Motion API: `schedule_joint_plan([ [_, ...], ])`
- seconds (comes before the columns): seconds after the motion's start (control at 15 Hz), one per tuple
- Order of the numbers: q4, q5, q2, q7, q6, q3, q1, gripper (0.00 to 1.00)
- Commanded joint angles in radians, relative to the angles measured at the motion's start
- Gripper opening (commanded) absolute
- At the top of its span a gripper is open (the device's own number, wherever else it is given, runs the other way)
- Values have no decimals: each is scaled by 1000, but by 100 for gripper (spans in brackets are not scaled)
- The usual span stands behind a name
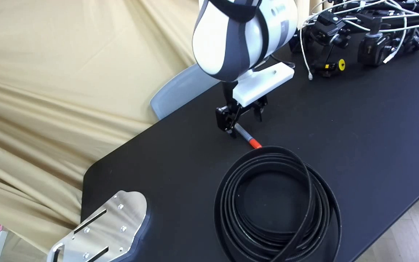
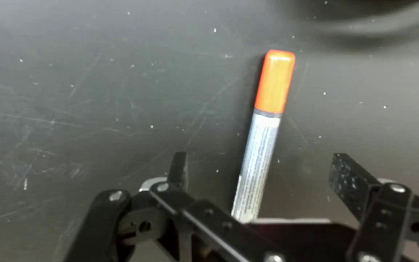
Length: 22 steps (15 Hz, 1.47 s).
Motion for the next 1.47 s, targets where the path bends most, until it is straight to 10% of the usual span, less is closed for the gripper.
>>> schedule_joint_plan([
  [0.0,123,-36,75,17,-58,-14,33,75],
  [0.8,212,-51,120,37,-113,-35,55,2],
  [1.4,58,-105,-63,114,-69,-109,69,5],
])
